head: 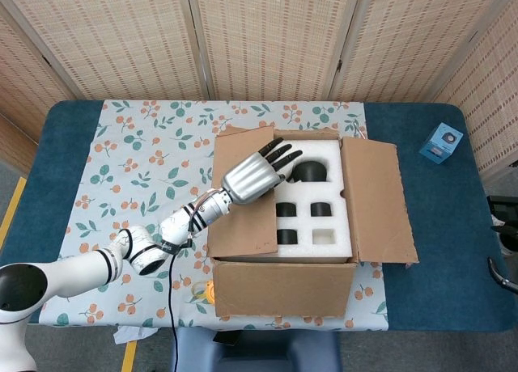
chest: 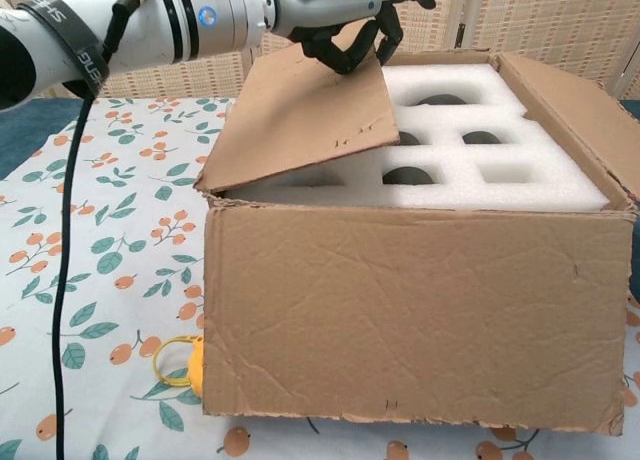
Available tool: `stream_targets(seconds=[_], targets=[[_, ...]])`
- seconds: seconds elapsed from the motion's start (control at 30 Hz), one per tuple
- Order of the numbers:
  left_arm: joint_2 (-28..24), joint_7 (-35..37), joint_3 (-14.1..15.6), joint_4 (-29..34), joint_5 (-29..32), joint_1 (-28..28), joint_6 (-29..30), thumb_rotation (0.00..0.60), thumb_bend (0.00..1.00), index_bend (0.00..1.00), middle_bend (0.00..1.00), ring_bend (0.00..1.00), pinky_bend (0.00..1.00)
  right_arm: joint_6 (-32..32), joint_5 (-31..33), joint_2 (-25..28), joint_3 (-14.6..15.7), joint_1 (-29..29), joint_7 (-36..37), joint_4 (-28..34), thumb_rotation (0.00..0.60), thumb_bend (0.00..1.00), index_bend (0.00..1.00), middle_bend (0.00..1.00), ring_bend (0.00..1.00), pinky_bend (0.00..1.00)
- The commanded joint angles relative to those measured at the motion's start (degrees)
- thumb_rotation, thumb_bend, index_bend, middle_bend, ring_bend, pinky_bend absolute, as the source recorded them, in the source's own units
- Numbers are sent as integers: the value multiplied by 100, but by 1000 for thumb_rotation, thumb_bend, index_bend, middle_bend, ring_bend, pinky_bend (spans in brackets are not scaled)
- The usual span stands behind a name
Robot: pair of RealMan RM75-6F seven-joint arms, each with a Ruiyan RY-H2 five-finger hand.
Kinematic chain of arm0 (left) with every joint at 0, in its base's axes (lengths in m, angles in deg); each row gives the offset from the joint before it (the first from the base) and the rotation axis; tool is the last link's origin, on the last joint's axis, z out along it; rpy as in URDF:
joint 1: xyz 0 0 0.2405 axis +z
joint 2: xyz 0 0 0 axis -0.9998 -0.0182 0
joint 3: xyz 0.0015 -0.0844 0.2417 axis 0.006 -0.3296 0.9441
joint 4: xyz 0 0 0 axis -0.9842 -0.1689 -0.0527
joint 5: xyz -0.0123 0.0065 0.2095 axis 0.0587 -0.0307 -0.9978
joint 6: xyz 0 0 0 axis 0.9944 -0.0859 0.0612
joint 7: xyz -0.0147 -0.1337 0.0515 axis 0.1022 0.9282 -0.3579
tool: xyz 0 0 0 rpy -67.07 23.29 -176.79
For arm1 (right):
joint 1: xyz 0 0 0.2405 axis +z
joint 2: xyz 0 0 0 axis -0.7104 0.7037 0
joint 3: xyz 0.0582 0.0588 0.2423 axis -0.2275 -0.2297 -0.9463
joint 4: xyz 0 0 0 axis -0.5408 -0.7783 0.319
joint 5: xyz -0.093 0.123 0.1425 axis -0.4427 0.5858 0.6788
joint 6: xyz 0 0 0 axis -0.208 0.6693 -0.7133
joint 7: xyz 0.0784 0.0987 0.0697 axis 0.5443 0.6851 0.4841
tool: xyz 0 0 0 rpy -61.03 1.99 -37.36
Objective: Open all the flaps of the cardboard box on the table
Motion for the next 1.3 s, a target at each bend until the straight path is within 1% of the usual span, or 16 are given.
stream_targets(seconds=[0.03, 0.4, 0.73, 0.9, 1.3], targets=[[-83, -129, -39, 121, 77, 42, 15, 600, 1000, 677, 62, 0, 0, -22, -6, -4, 7, 13, -14, 6, 362, 489, 238, 0, 0, 0], [-463, -614, -181, 627, 316, 152, 119, 600, 1000, 649, 62, 0, 0, -40, -17, -16, 20, 30, -81, 41, 362, 489, 238, 0, 0, 0], [-786, -1071, -292, 1109, 606, 265, 215, 600, 1000, 569, 62, 0, 0, -11, -36, -23, 34, 24, -179, 108, 364, 489, 238, 0, 0, 0], [-930, -1282, -307, 1263, 753, 338, 262, 600, 1000, 598, 62, 0, 0, 9, -28, -23, 31, 15, -200, 114, 365, 489, 238, 0, 0, 0], [-1328, -1805, -349, 1632, 1037, 530, 482, 600, 1000, 585, 62, 0, 0, -31, -36, -30, 45, 38, -260, 143, 365, 489, 238, 0, 0, 0]])
